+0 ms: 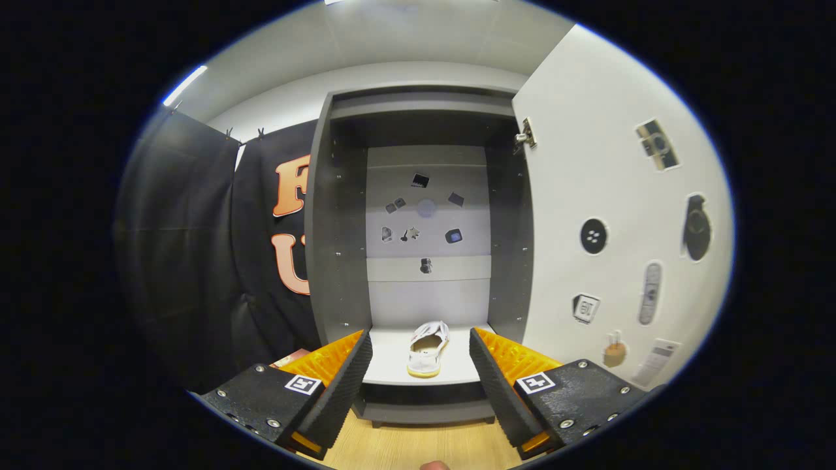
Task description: Open the shoe cabinet door, grab the shoes and put them into the shoe cabinet, then close the shoe cabinet door.
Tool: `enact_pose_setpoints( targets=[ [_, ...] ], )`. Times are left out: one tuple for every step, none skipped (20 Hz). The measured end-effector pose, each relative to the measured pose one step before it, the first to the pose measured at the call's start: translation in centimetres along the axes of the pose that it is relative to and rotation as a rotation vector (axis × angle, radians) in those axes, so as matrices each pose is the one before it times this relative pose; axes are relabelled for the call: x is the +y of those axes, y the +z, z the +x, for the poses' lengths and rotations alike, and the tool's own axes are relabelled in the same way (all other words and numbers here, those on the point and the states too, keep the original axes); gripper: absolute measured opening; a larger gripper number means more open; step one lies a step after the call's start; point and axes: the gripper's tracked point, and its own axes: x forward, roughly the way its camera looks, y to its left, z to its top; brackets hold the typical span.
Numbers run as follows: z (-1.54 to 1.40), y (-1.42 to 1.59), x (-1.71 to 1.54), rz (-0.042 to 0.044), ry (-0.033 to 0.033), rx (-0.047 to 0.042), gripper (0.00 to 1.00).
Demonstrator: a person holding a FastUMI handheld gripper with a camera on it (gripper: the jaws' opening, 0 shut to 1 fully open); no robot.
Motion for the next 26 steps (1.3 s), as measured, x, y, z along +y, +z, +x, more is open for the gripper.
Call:
enact_pose_setpoints(
  targets=[
    [-1.344, 0.240, -0.278, -0.00504, 0.00191, -0.00812, 0.93],
    [-1.553, 0.363, -0.399, -0.00490, 0.00355, -0.00966, 0.93],
    [-1.637, 0.374, -0.374, 0.00195, 0.00026, -0.00859, 0.93],
    [-1.597, 0.446, -0.439, 0.00791, 0.00426, -0.00641, 0.93],
    [-1.578, 0.243, -0.507, 0.01080, 0.00630, 0.00084, 0.93],
    [-1.287, 0.211, -0.452, 0.01423, 0.00802, 0.00033, 0.93],
    [-0.624, -0.307, -0.312, 0.01211, 0.00371, 0.00554, 0.93],
    [-0.544, -0.386, -0.290, 0.00550, 0.00038, 0.00566, 0.93],
    [-0.821, -0.274, -0.128, 0.00490, 0.00548, 0.00474, 0.93],
    [-0.888, -0.134, -0.372, -0.00293, -0.00529, 0.00388, 0.93],
    [-0.898, -0.213, -0.352, -0.00066, 0.00077, 0.00345, 0.93],
    [-1.009, -0.045, -0.433, -0.00499, -0.00332, -0.00044, 0.93],
    [-0.917, 0.125, -0.520, -0.00508, -0.00498, -0.00799, 0.93],
    [-0.611, 0.046, -0.576, -0.00537, -0.00681, -0.00454, 0.93],
    [-0.532, -0.186, -0.663, -0.00121, -0.01009, 0.00280, 0.93],
    [-0.479, -0.057, -0.617, 0.00626, -0.00630, 0.00065, 0.93],
    [-0.425, 0.027, -0.467, 0.01189, -0.00500, 0.00299, 0.93],
    [-0.370, 0.060, -0.540, 0.00946, -0.00802, -0.00158, 0.93],
    [-0.160, 0.161, -0.627, 0.00771, -0.00562, 0.00061, 0.93],
    [-0.239, -0.003, -0.448, -0.00345, -0.00785, -0.00152, 0.93],
    [-0.154, -0.030, -0.406, -0.00606, -0.00412, -0.00116, 0.94],
    [-0.285, 0.119, -0.271, -0.00627, -0.00157, -0.00265, 0.94],
    [-0.099, 0.075, -0.391, -0.00368, -0.00718, -0.00041, 0.94],
    [-0.199, 0.124, -0.649, 0.00143, -0.00932, -0.00141, 0.94],
    [-0.033, 0.147, -0.800, 0.00413, -0.01000, -0.00262, 0.94],
    [-0.120, 0.137, -1.102, 0.00310, -0.01494, -0.00270, 0.94]
  ],
)
